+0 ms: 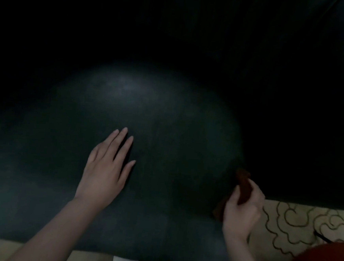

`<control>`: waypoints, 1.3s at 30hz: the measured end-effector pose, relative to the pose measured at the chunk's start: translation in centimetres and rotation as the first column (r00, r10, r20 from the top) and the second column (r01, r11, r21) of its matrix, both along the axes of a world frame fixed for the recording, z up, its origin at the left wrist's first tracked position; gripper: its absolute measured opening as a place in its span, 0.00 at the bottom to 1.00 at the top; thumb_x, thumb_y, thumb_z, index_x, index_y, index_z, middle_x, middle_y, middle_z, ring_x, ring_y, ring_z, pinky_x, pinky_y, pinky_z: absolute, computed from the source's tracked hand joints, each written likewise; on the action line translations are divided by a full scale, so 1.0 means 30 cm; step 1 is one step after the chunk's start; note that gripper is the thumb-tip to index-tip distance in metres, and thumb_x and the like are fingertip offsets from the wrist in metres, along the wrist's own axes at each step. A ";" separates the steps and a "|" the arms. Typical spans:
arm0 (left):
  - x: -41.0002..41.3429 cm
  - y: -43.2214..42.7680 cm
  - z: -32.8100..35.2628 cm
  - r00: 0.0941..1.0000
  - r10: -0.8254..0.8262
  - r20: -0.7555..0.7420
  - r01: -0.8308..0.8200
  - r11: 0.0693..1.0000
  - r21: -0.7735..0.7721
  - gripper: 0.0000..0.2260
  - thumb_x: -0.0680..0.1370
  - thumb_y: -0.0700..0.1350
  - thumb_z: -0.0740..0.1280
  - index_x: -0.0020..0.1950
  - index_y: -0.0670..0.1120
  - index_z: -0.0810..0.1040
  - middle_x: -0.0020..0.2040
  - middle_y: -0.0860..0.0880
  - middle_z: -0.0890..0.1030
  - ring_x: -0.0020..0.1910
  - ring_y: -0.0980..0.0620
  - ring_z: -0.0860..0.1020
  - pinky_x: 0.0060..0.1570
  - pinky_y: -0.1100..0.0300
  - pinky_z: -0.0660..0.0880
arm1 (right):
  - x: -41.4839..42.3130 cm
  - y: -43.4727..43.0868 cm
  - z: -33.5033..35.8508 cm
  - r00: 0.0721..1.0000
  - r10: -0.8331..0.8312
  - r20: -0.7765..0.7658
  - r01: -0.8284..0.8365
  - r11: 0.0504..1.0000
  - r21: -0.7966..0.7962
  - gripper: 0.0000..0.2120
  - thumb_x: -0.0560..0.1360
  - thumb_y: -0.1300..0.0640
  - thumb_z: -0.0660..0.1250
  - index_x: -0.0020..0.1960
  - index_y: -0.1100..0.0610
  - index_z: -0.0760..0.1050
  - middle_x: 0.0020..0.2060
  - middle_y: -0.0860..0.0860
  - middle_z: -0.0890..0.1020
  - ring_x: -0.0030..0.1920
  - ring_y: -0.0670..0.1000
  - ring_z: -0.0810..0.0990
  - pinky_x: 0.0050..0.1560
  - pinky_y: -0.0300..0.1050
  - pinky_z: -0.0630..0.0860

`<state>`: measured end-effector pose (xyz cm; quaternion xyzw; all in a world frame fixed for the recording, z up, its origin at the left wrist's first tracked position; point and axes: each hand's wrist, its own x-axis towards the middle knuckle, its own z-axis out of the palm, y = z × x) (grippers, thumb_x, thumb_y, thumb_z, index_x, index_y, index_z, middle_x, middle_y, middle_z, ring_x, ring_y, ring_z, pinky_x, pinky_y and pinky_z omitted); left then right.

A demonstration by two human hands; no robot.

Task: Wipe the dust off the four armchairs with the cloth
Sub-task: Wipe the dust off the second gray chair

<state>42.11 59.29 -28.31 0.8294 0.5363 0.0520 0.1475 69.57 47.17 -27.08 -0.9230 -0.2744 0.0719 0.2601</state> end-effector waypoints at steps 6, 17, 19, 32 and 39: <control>-0.065 -0.127 -0.006 0.999 0.047 0.002 -0.047 0.998 0.028 0.26 0.81 0.54 0.53 0.73 0.40 0.69 0.76 0.42 0.66 0.75 0.45 0.62 0.68 0.49 0.60 | -0.152 0.024 -0.049 0.979 0.202 0.001 -0.202 0.979 0.036 0.15 0.77 0.64 0.67 0.64 0.60 0.74 0.62 0.59 0.76 0.65 0.60 0.74 0.67 0.51 0.69; -0.235 -0.375 0.013 0.972 0.234 -0.019 -0.235 0.971 -0.034 0.26 0.83 0.56 0.48 0.74 0.41 0.69 0.76 0.43 0.67 0.75 0.46 0.63 0.68 0.50 0.61 | -0.484 -0.114 -0.058 0.547 0.837 0.023 -0.837 0.546 0.036 0.17 0.75 0.60 0.62 0.63 0.57 0.74 0.62 0.54 0.76 0.58 0.55 0.75 0.61 0.49 0.74; -0.258 -0.408 0.015 0.963 0.269 -0.020 -0.269 0.962 -0.042 0.26 0.82 0.55 0.51 0.74 0.41 0.69 0.76 0.44 0.66 0.75 0.46 0.62 0.68 0.50 0.61 | -0.482 -0.130 -0.035 0.433 0.901 -0.035 -0.899 0.435 0.051 0.18 0.75 0.58 0.61 0.65 0.54 0.72 0.63 0.51 0.74 0.61 0.53 0.75 0.59 0.50 0.76; -0.354 -0.513 0.054 0.922 0.385 -0.043 -0.388 0.917 -0.094 0.28 0.84 0.58 0.44 0.72 0.43 0.71 0.72 0.45 0.72 0.71 0.47 0.69 0.65 0.46 0.70 | -0.563 -0.030 -0.049 0.642 0.766 0.028 -0.766 0.642 -0.009 0.23 0.71 0.65 0.71 0.62 0.53 0.71 0.61 0.54 0.75 0.65 0.54 0.72 0.52 0.60 0.78; -0.445 -0.420 0.157 0.906 0.420 0.042 -0.419 0.907 -0.029 0.31 0.83 0.59 0.44 0.69 0.41 0.75 0.68 0.46 0.77 0.65 0.49 0.72 0.62 0.55 0.66 | -0.726 -0.074 0.023 0.447 0.887 -0.112 -0.874 0.460 0.157 0.16 0.76 0.52 0.61 0.62 0.41 0.69 0.62 0.38 0.72 0.67 0.43 0.71 0.57 0.34 0.73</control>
